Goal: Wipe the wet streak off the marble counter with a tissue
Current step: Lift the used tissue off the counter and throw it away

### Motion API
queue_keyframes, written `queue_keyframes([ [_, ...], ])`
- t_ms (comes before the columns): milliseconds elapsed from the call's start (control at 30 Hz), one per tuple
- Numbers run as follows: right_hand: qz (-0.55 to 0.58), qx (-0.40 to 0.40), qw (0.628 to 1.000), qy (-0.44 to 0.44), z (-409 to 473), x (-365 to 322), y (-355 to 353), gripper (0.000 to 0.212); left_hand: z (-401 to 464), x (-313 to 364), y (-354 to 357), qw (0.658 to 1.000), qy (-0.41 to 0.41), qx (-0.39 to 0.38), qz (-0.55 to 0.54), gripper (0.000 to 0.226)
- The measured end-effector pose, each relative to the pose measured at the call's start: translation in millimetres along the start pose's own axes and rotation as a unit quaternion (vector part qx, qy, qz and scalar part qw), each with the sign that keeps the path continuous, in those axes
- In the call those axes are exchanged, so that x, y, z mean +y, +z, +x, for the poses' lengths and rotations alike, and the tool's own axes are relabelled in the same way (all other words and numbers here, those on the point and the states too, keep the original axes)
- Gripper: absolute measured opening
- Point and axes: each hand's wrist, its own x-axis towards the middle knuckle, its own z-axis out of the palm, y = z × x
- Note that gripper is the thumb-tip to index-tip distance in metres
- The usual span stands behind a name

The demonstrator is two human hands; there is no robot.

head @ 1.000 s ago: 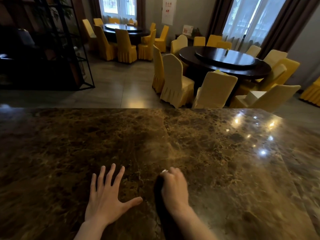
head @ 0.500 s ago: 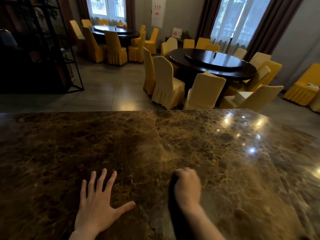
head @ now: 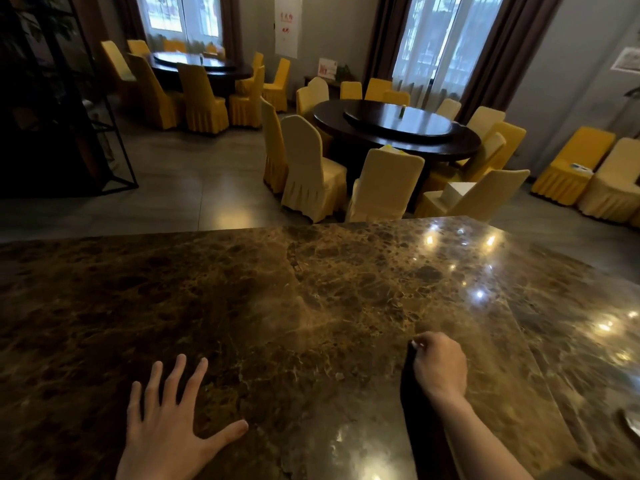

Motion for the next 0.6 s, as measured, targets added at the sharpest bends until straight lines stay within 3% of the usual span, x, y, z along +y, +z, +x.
queue_keyframes([
  [100, 0.075, -0.015, 0.997, -0.014, -13.2, -22.5, 4.7, 0.011, -2.8, -1.9, 1.5, 1.0, 0.005, 0.012, -0.003, 0.139],
  [200, 0.221, -0.083, 0.972, -0.022, -45.2, -54.0, 1.5, 0.012, -3.9, -5.5, 5.3, 1.0, 0.009, 0.026, -0.013, 0.139],
  [367, 0.441, -0.233, 0.864, 0.076, -100.2, -78.9, -29.6, 0.02, -2.1, -10.0, 12.6, 0.998, 0.019, 0.053, -0.01, 0.137],
  [600, 0.473, -0.314, 0.822, 0.051, -155.1, -52.7, -76.3, 0.03, -3.5, -12.0, 15.2, 0.996, 0.032, 0.078, -0.006, 0.134],
])
